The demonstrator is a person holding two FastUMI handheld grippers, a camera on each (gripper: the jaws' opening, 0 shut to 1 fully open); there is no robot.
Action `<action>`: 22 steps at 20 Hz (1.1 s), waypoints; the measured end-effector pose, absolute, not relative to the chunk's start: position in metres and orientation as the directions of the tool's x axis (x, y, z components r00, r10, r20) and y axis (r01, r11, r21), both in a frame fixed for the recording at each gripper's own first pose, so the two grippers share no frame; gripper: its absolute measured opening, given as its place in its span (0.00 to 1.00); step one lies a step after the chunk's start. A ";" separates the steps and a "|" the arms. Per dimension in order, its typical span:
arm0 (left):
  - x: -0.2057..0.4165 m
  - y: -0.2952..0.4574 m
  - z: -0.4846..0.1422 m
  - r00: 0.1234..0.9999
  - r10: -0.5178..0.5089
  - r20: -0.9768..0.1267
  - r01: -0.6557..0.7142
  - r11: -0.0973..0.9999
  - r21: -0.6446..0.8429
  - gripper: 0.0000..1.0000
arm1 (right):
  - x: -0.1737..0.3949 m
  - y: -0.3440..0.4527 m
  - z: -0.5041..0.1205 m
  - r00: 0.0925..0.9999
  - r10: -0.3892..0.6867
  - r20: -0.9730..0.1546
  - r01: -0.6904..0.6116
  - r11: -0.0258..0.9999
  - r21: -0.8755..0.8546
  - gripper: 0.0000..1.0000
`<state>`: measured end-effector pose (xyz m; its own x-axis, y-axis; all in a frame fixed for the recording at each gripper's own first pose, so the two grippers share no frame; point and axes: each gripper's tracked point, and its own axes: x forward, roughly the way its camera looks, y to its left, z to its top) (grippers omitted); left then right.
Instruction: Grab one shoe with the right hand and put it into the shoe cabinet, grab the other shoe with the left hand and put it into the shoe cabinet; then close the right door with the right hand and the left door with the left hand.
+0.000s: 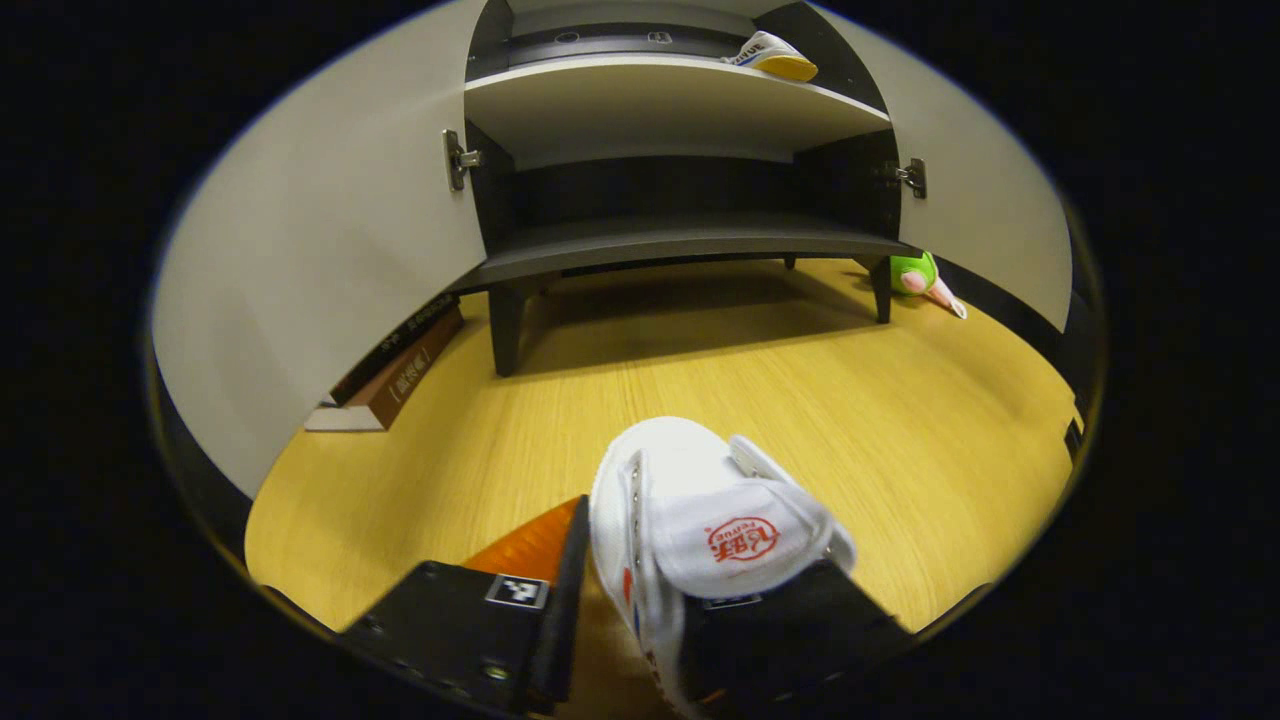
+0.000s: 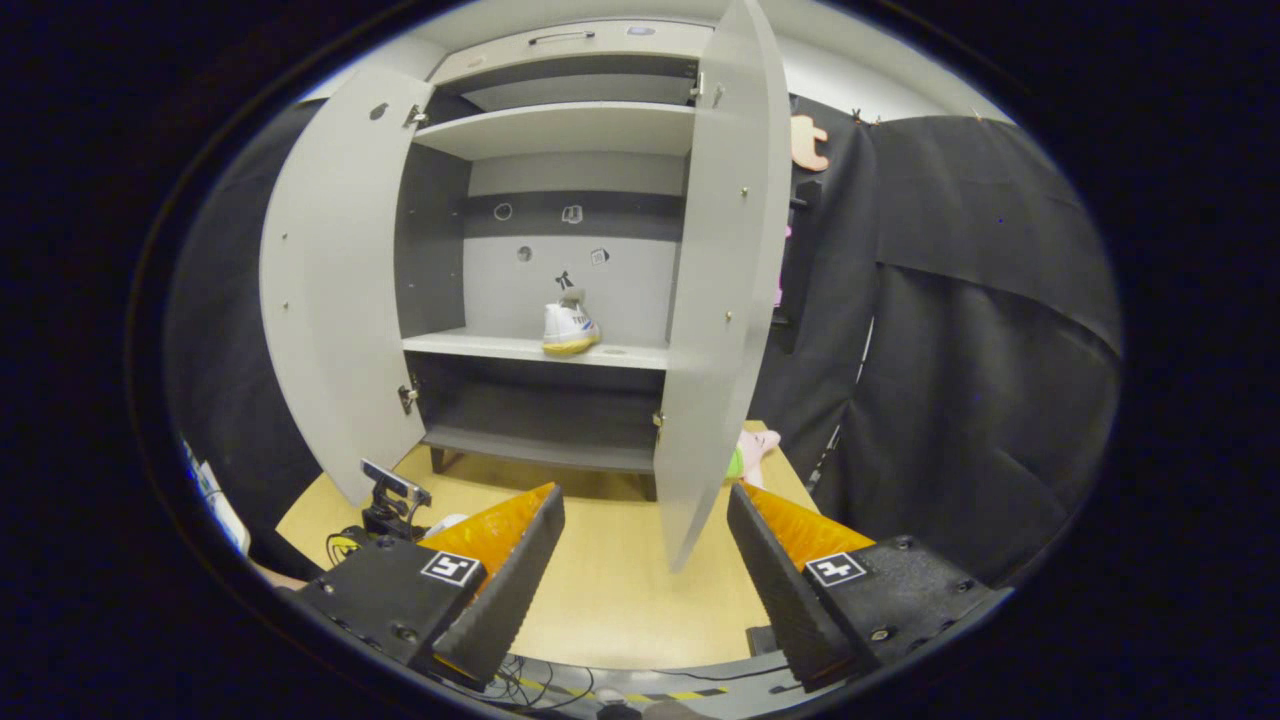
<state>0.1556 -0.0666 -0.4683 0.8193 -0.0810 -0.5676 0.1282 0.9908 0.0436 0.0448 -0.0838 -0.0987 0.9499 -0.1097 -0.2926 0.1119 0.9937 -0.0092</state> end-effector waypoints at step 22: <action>0.190 -0.044 -0.159 0.938 0.011 -0.346 0.003 0.999 0.041 0.14 | 0.065 -0.038 -0.041 0.987 0.125 -0.103 -0.119 0.991 0.064 1.00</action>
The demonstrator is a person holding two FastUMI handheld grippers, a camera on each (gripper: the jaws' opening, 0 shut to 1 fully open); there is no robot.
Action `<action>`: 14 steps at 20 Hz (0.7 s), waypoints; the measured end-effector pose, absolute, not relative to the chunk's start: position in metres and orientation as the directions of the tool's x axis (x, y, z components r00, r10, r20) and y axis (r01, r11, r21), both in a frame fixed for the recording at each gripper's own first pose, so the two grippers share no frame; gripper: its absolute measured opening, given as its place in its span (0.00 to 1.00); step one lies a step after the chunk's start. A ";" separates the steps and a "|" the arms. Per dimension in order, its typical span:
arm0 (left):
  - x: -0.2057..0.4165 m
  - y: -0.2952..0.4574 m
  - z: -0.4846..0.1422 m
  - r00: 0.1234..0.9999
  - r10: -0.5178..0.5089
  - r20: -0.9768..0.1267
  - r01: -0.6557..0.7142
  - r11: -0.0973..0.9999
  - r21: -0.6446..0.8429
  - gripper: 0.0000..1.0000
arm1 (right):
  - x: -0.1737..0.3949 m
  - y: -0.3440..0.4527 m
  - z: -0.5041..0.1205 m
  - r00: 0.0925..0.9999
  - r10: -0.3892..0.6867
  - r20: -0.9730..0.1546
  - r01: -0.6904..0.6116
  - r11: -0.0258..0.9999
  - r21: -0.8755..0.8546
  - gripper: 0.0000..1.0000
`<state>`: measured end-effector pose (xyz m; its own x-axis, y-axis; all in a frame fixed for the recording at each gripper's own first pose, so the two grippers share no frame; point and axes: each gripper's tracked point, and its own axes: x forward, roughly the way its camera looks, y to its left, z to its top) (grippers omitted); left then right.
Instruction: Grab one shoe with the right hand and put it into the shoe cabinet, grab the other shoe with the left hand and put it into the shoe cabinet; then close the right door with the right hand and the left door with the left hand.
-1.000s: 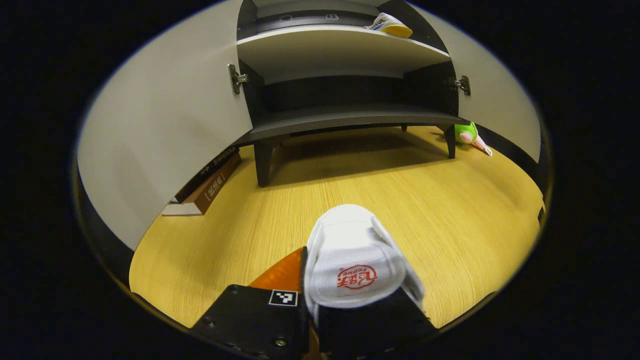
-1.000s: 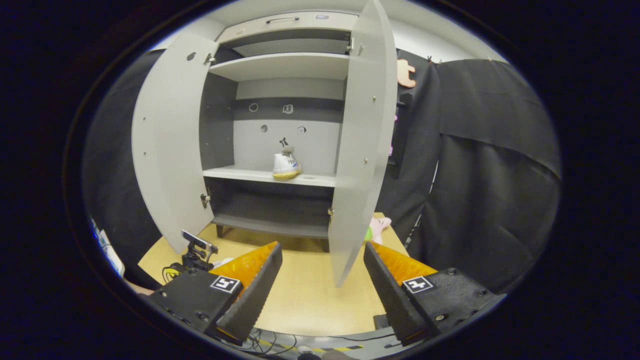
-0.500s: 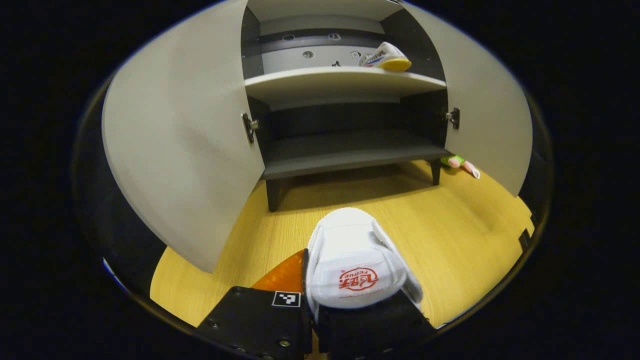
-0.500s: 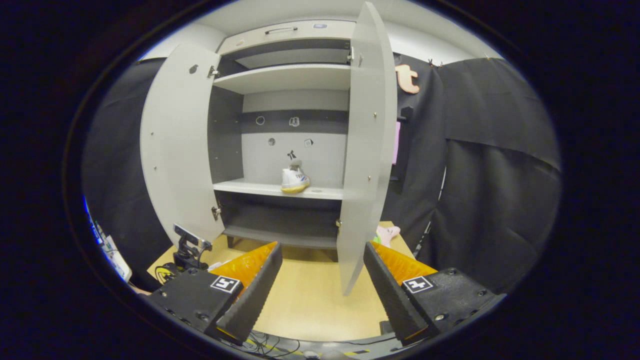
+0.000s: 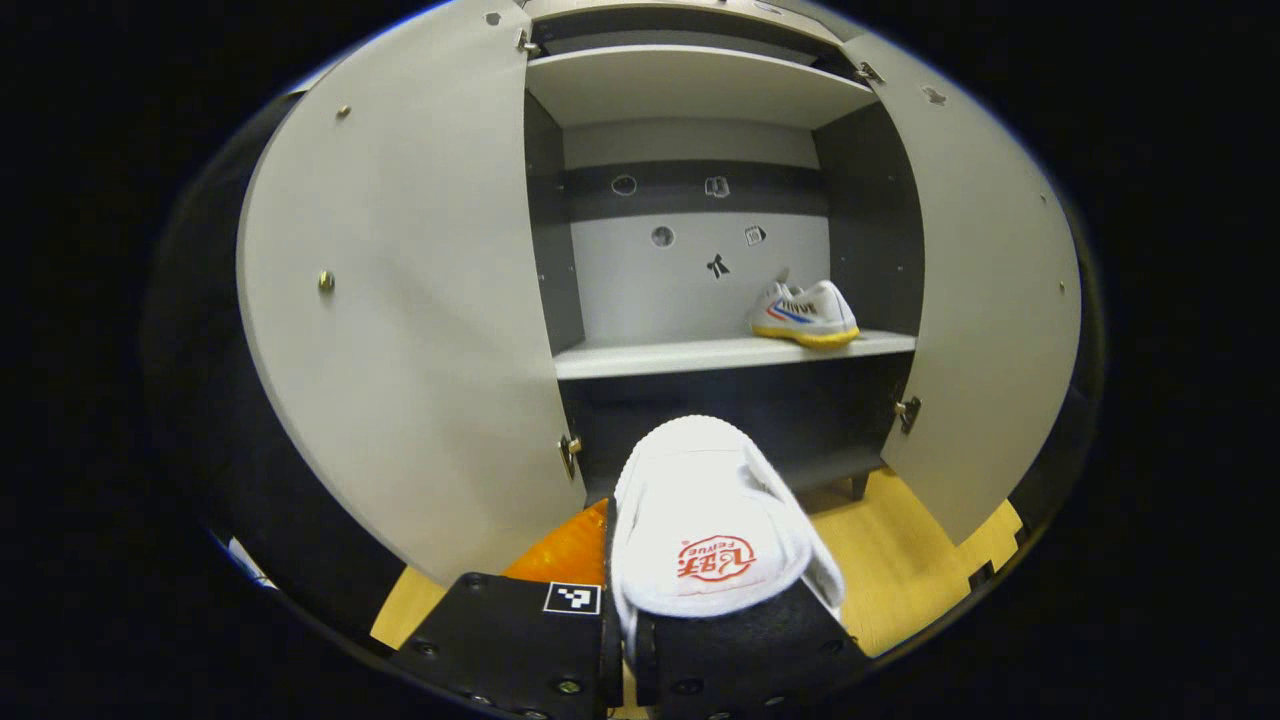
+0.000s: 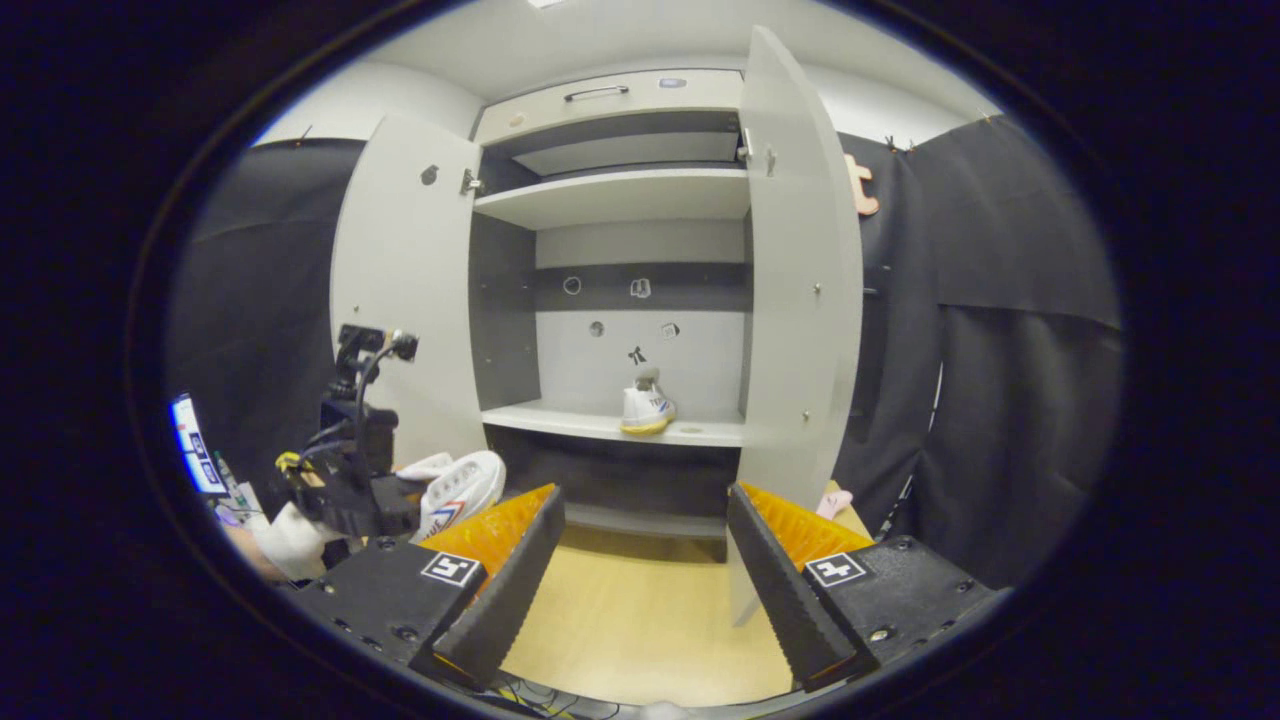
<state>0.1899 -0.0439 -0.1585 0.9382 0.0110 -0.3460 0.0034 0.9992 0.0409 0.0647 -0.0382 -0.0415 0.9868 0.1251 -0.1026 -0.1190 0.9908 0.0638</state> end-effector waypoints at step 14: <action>0.397 -0.104 -0.076 0.973 0.004 -0.229 0.009 0.998 0.058 0.14 | 0.107 -0.041 -0.046 0.971 0.200 -0.132 -0.196 0.980 0.042 1.00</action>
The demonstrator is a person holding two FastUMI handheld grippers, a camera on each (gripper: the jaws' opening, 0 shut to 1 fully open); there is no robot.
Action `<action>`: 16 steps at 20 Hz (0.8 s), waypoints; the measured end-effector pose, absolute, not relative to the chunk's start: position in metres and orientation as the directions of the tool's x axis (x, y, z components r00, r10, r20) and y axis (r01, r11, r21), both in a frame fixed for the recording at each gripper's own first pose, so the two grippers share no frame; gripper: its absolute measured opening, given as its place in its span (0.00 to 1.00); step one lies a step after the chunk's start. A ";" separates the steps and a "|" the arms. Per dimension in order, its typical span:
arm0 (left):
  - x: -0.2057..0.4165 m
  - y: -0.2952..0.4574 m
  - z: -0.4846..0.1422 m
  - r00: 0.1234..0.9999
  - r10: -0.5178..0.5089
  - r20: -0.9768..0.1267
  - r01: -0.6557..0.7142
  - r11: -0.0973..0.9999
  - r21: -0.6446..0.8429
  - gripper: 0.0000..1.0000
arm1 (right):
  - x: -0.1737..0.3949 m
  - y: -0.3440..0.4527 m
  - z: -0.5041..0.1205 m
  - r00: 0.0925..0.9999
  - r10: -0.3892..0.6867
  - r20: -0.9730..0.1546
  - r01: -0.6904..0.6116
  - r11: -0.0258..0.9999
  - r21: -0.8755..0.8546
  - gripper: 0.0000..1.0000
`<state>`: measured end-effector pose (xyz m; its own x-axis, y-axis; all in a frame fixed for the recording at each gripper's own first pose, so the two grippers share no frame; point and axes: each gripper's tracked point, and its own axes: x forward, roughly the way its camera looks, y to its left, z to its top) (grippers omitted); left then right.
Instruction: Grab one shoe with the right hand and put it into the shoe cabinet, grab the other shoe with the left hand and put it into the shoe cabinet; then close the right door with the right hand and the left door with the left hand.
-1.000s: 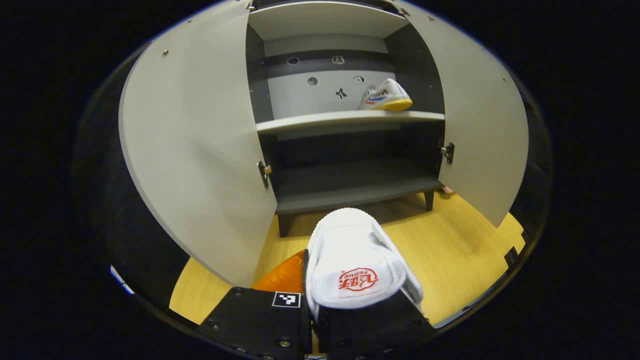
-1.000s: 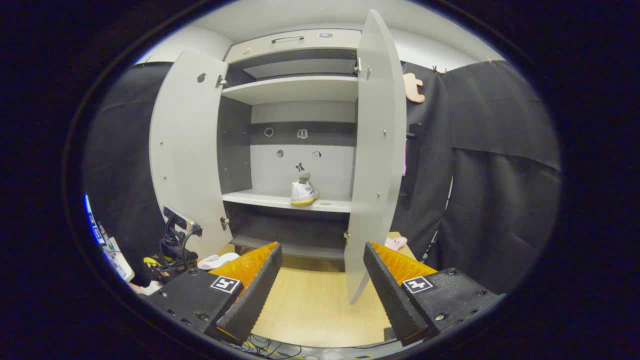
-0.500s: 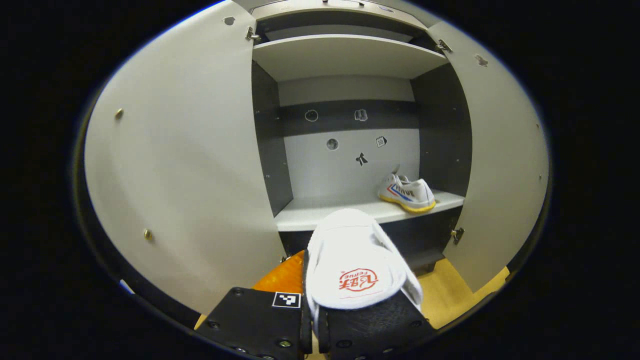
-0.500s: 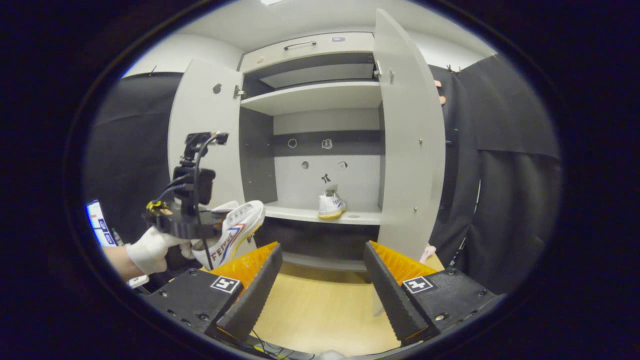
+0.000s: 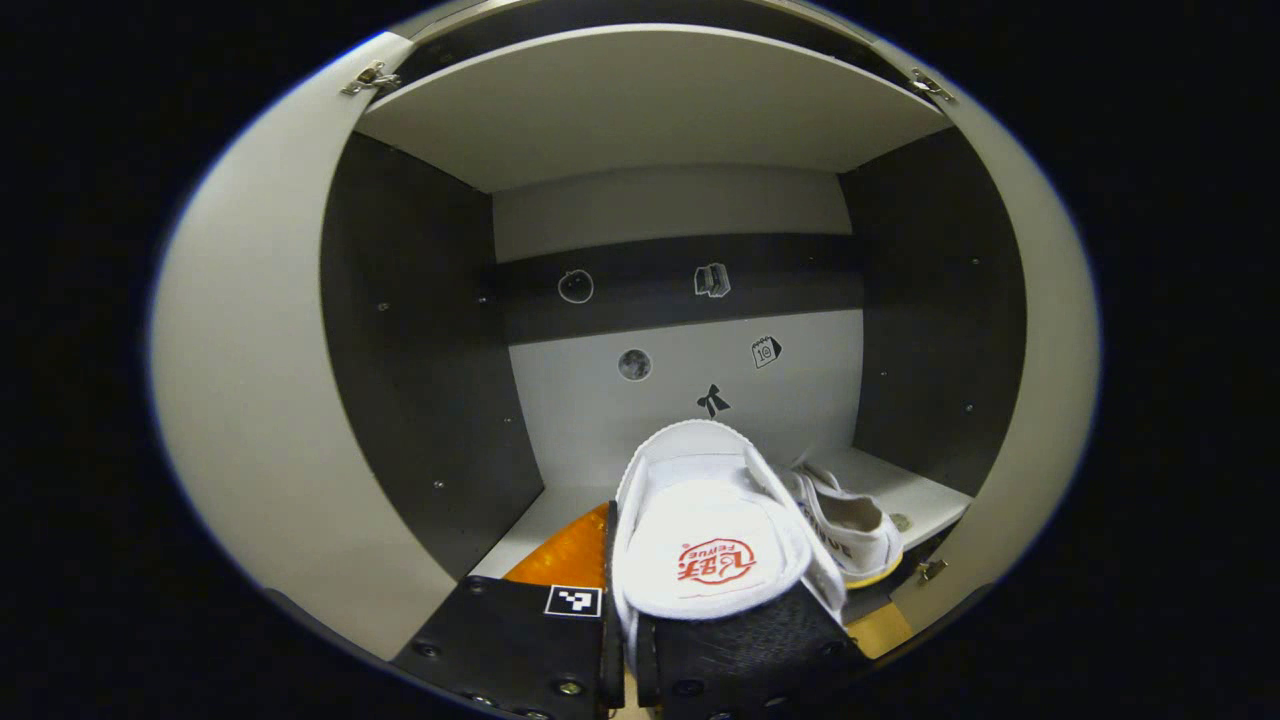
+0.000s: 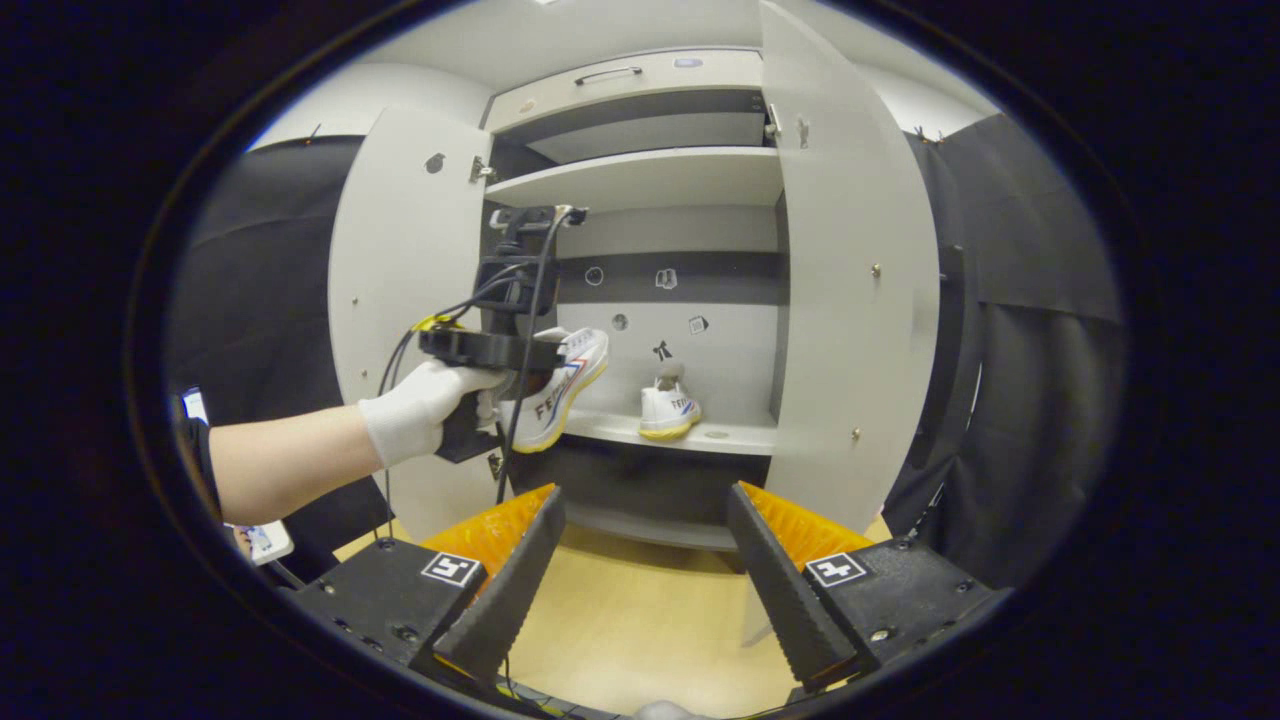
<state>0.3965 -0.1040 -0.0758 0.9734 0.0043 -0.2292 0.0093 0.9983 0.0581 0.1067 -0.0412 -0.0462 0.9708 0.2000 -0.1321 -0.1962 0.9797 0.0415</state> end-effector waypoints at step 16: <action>0.470 -0.098 -0.164 0.869 0.036 -0.493 0.017 0.995 0.103 0.39 | 0.117 -0.049 -0.059 0.955 0.195 -0.222 -0.194 0.981 0.025 1.00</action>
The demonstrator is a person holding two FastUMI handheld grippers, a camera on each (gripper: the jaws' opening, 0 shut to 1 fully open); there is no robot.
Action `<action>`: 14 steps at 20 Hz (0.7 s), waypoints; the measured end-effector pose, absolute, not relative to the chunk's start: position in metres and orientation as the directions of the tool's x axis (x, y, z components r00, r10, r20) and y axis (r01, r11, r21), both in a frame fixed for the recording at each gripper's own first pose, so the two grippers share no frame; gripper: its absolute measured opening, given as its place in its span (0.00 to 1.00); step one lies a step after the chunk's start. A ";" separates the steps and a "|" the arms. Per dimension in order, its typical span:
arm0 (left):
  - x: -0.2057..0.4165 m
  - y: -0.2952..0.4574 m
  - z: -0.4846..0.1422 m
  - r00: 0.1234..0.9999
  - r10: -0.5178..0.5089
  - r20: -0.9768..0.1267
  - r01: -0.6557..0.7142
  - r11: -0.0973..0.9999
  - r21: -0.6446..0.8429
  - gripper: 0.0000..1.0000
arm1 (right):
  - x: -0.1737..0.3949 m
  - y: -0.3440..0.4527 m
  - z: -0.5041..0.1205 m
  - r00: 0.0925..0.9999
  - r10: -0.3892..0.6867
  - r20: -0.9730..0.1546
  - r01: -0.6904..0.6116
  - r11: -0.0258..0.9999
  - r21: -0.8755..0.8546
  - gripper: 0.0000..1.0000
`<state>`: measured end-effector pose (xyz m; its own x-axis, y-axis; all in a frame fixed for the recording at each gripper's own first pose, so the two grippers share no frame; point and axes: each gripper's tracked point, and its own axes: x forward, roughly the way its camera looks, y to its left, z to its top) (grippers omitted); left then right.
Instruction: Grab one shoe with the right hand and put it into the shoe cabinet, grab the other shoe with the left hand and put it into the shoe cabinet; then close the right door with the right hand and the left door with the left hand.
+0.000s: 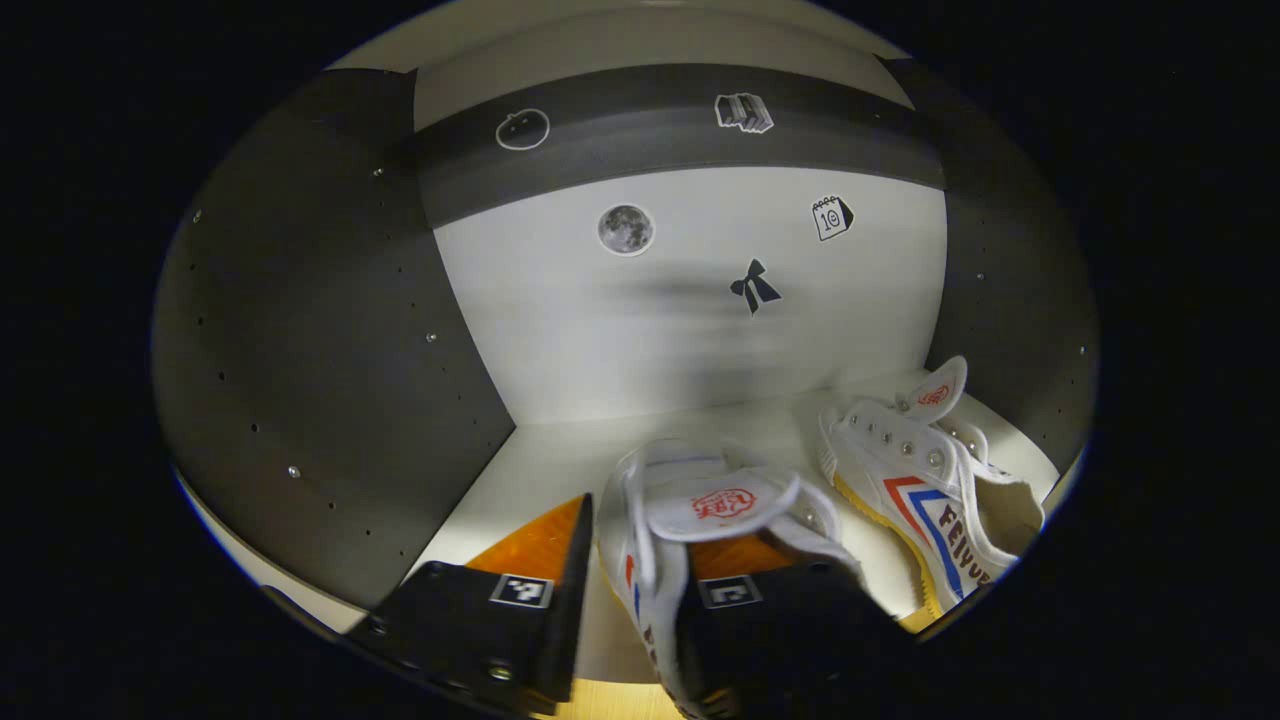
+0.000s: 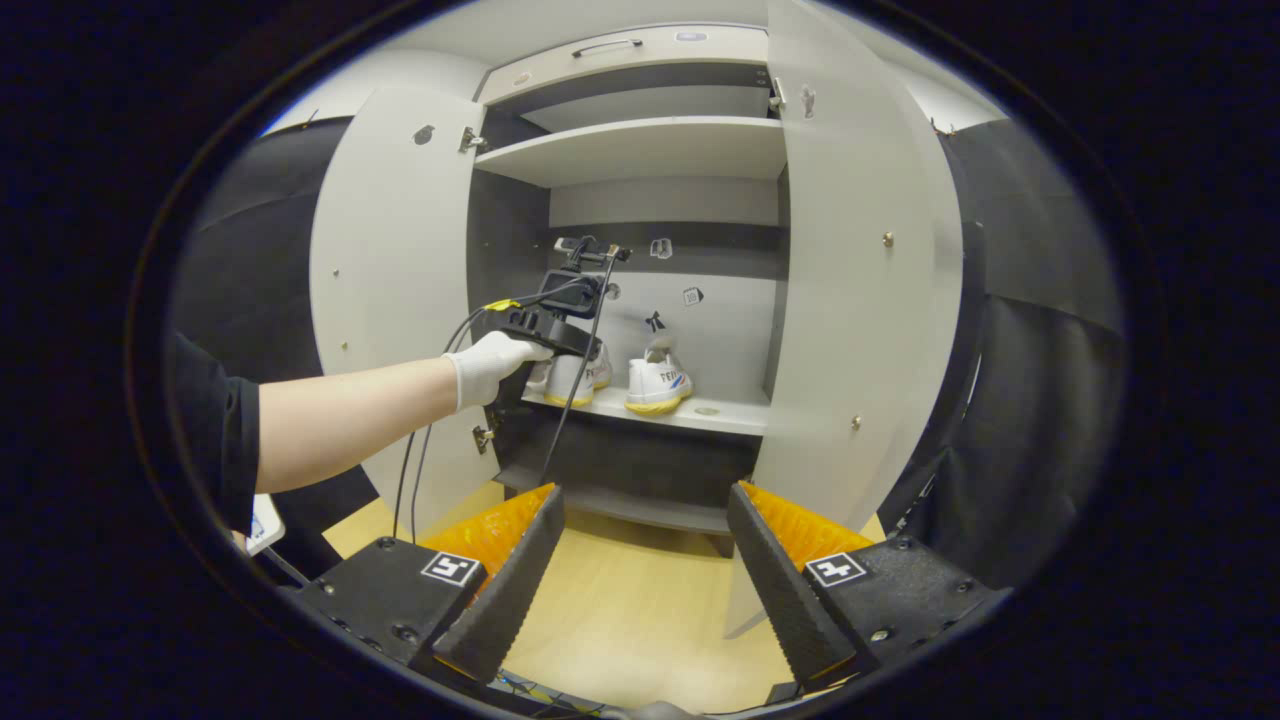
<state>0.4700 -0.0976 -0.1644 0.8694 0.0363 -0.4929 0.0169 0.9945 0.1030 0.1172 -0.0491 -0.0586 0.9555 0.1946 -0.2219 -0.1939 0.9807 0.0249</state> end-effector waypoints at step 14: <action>0.403 -0.078 -0.094 0.950 0.035 -0.311 -0.033 0.999 0.011 0.96 | 0.100 -0.055 -0.031 0.978 0.157 -0.140 -0.157 0.988 0.011 1.00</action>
<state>0.4032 -0.0782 -0.0942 0.9499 0.0347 -0.3106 -0.0329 0.9994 0.0110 0.0996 -0.0554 -0.0308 0.9777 0.1570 -0.1395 -0.1570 0.9875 0.0112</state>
